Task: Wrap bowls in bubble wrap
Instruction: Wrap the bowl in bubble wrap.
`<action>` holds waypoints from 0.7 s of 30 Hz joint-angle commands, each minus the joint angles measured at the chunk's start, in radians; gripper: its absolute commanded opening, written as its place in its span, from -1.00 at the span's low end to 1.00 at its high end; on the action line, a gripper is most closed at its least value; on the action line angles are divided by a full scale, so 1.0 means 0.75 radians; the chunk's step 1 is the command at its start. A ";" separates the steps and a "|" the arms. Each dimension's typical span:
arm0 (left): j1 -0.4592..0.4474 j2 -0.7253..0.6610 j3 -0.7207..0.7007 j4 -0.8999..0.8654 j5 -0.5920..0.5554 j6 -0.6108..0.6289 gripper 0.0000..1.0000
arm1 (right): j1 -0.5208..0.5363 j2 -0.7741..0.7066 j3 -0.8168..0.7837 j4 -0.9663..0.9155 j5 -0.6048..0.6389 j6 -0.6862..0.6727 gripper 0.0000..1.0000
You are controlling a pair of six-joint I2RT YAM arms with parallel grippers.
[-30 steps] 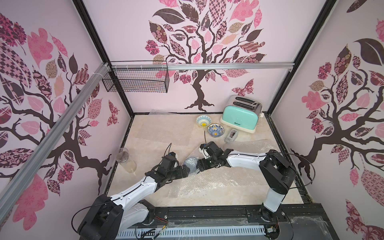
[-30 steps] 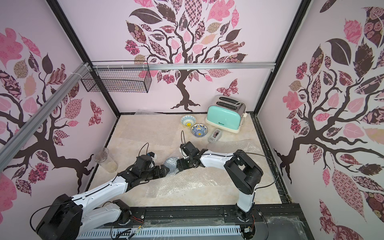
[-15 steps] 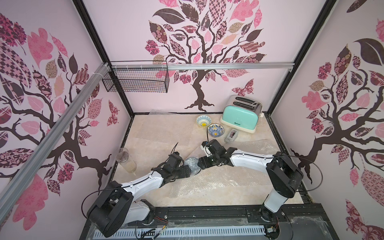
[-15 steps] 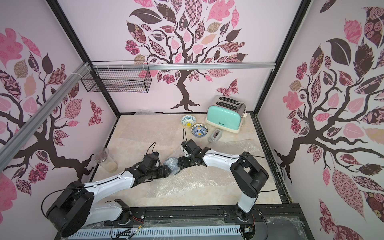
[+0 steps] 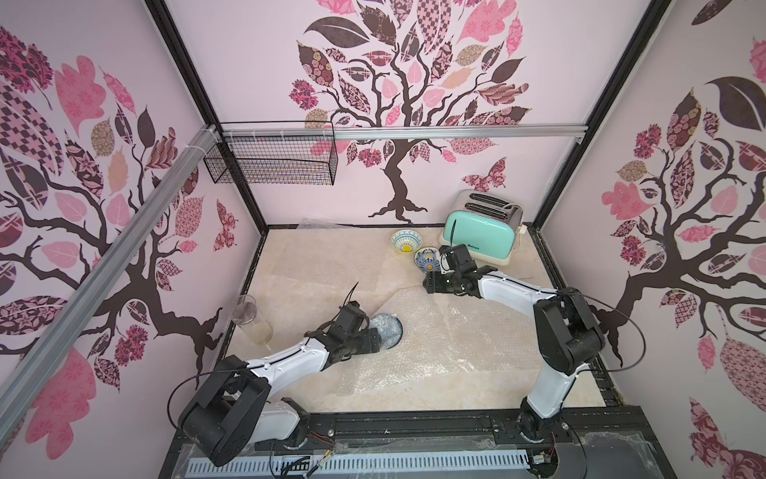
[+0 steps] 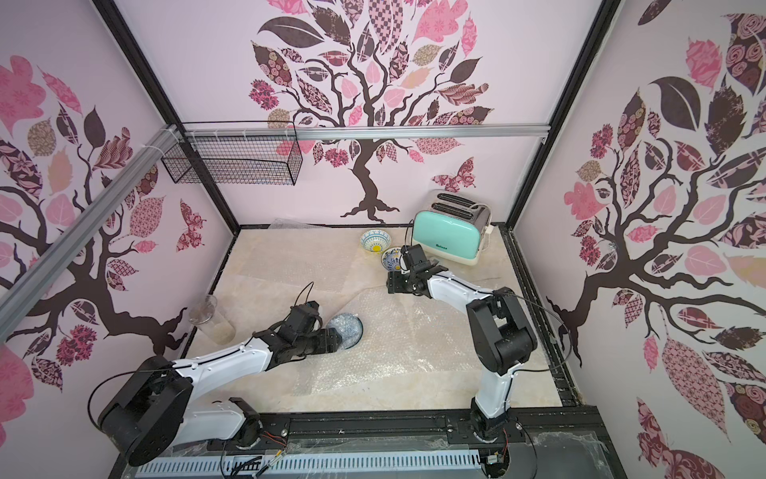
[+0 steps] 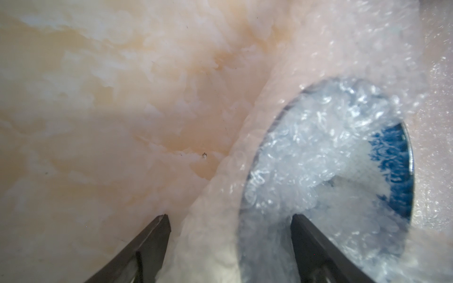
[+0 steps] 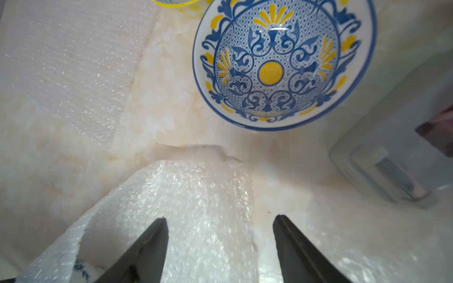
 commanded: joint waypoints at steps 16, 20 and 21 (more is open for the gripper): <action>-0.009 0.035 0.004 -0.027 -0.032 0.026 0.62 | 0.015 0.141 -0.021 0.036 -0.265 0.023 -0.22; -0.011 0.035 0.004 -0.027 -0.034 0.026 0.61 | 0.028 0.028 -0.070 0.070 -0.330 0.047 -0.44; -0.012 0.035 0.005 -0.025 -0.035 0.026 0.62 | 0.035 -0.008 -0.086 0.084 -0.341 0.050 -0.48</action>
